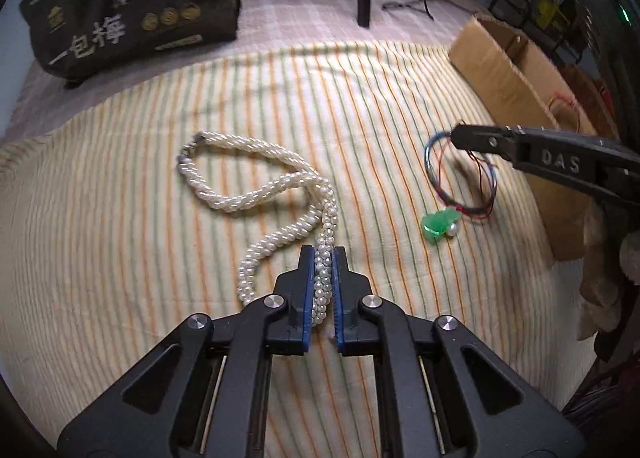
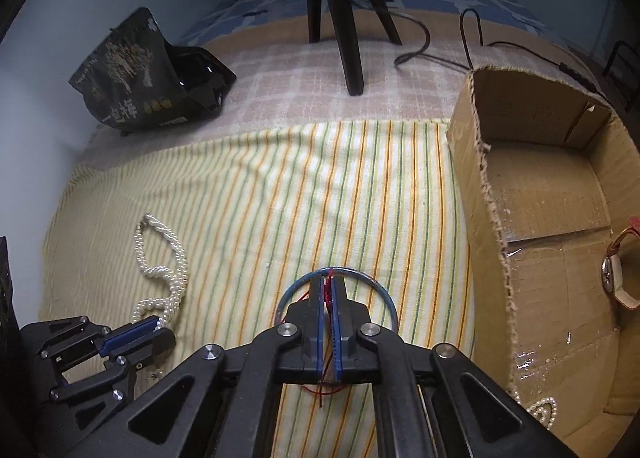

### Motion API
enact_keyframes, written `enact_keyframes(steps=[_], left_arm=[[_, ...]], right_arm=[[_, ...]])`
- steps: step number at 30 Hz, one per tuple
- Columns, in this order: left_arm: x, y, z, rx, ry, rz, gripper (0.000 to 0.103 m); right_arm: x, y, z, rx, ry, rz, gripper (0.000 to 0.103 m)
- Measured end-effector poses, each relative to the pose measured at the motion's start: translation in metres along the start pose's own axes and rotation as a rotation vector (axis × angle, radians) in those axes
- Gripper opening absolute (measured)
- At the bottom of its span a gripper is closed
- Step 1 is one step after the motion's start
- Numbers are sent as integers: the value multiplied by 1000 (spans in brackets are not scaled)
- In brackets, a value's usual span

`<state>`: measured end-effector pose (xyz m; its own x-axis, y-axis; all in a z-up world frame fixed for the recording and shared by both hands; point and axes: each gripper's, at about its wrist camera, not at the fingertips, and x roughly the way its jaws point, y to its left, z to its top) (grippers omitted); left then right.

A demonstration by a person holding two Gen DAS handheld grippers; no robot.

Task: Organize jewelry
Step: 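Lift and carry the necklace with the left tool while the right carries the cord bracelet to the box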

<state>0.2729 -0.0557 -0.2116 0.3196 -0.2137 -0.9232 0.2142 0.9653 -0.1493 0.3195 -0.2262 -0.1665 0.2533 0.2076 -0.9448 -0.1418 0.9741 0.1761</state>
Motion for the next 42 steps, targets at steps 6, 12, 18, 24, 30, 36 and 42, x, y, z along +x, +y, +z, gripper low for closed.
enact_keyframes(steps=[6, 12, 18, 24, 30, 36, 42], left_arm=[[-30, 18, 4, -72, -67, -39, 6], [-63, 29, 6, -111, -139, -77, 6], [-91, 33, 5, -134, -203, -99, 6], [-114, 35, 7, -159, -257, -130, 6], [-145, 30, 7, -166, -318, -167, 6], [-169, 22, 7, -162, -356, -199, 6], [-187, 2, 9, -134, -387, -236, 6]], right_arm=[[-24, 2, 0, 6, -48, 31, 0], [-55, 9, -1, 5, -115, 70, 0], [-84, 14, -4, 1, -176, 92, 0], [-109, 18, -9, -8, -214, 118, 0], [-134, 16, -13, -5, -254, 133, 0], [-160, 10, -18, -1, -292, 138, 0], [-187, -7, -24, 7, -327, 123, 0]])
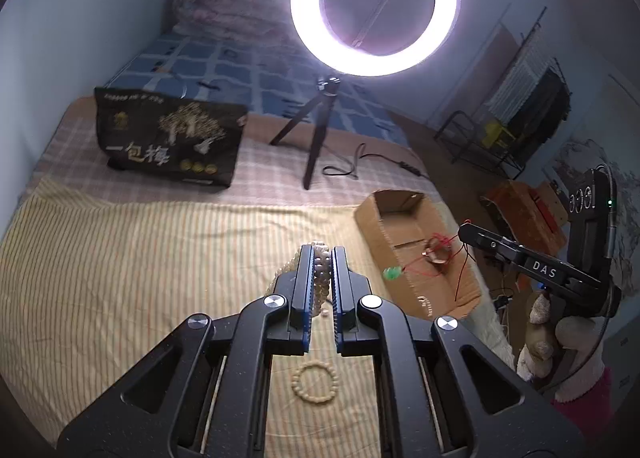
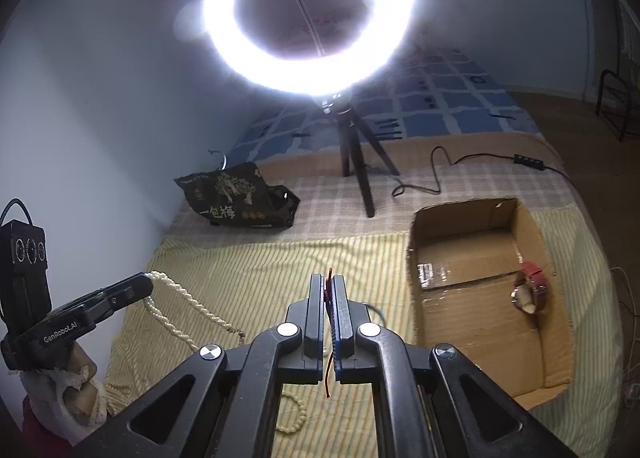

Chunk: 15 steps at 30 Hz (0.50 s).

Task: Organize jewelry
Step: 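Lift and carry the necklace with the left tool while the right carries the cord bracelet to the box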

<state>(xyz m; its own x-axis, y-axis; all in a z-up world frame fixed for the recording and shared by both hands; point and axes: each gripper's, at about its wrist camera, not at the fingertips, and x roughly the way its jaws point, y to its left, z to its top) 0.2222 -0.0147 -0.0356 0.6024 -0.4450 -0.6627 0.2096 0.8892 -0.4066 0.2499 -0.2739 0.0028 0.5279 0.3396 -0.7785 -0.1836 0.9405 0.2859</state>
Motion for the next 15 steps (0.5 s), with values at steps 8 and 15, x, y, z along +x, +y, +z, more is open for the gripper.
enact_keyframes(steps=[8, 15], left_arm=[[3, -43, 8, 35, -18, -48, 6], [21, -95, 15, 82, -13, -111, 6]], right_arm=[[-40, -38, 1, 32, -63, -71, 0], [-58, -80, -5, 73, -71, -124, 0]])
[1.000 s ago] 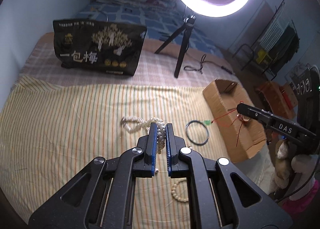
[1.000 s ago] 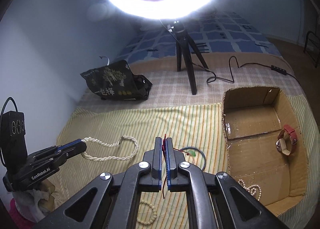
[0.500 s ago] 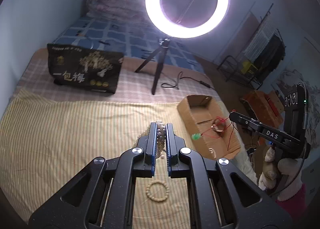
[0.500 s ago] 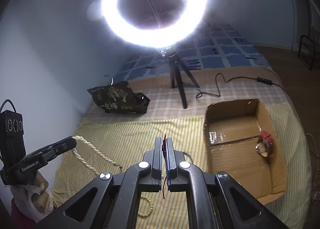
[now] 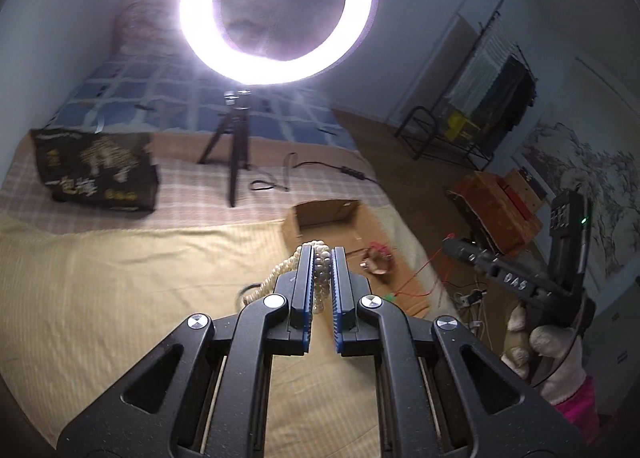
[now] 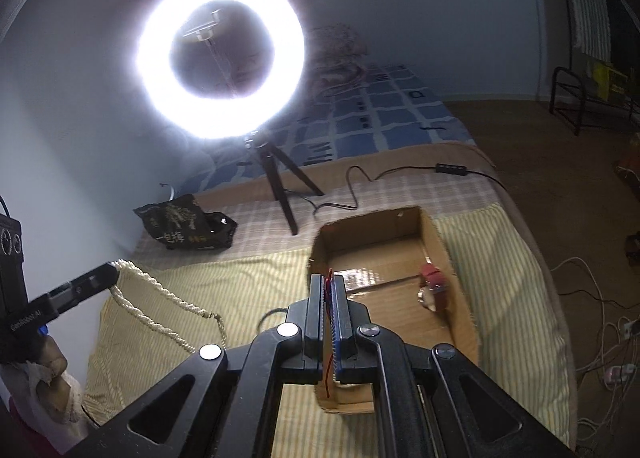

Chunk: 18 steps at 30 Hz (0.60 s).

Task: Organize jewelry
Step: 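Lift and carry the necklace with the left tool while the right carries the cord bracelet to the box, then lower the pearl necklace and cord bracelet into the box and open both tools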

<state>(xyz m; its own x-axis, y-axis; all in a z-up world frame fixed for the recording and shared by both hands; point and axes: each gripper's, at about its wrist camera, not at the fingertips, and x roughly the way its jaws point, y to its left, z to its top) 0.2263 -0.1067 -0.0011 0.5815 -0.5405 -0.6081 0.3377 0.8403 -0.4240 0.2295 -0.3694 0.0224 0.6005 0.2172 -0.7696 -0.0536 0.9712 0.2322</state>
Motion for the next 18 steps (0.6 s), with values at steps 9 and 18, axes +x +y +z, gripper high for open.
enact_keyframes(steps=[9, 18], left_arm=[[39, -60, 25, 68, 6, -67, 6], [100, -84, 44, 74, 46, -67, 6]], right_arm=[[2, -41, -7, 26, 28, -30, 0], [12, -59, -14, 35, 59, -32, 0]])
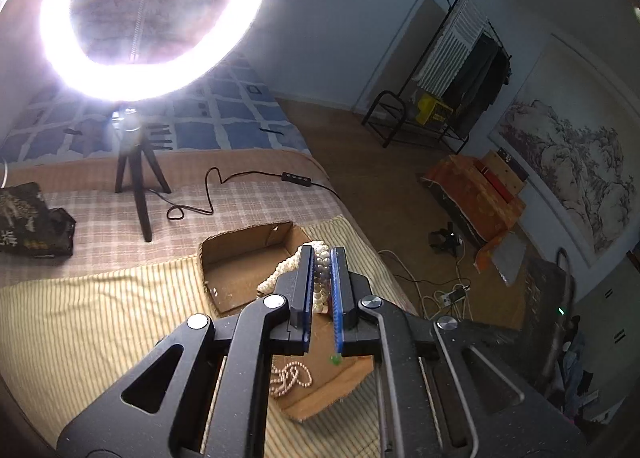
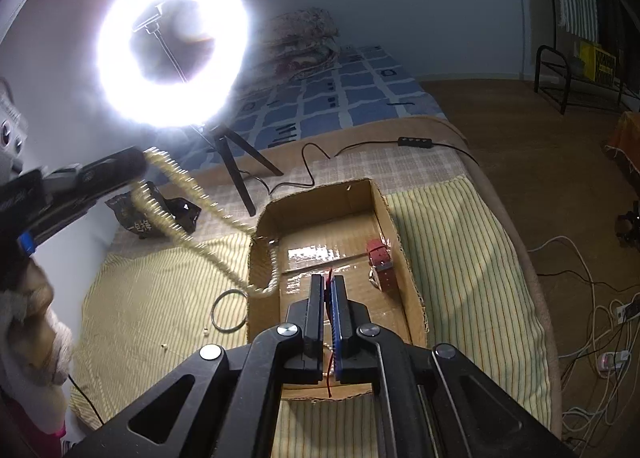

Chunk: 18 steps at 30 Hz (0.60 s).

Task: Organize jewelry
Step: 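Lower the pearl necklace and cord bracelet into the box and open both tools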

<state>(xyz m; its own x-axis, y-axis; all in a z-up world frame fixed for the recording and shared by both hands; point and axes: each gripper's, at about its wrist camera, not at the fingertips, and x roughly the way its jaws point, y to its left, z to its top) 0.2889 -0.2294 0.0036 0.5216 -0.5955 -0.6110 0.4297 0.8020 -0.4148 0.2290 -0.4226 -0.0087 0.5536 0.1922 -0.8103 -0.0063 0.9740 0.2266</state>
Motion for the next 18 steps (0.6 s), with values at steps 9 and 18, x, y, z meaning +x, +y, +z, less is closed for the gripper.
enact_keyframes(steps=[9, 18], left_arm=[[52, 11, 3, -6, 45, 56, 6], [79, 27, -15, 0, 114, 113, 6]], right_arm=[[16, -12, -3, 7, 35, -1, 0], [35, -12, -13, -11, 88, -2, 1]])
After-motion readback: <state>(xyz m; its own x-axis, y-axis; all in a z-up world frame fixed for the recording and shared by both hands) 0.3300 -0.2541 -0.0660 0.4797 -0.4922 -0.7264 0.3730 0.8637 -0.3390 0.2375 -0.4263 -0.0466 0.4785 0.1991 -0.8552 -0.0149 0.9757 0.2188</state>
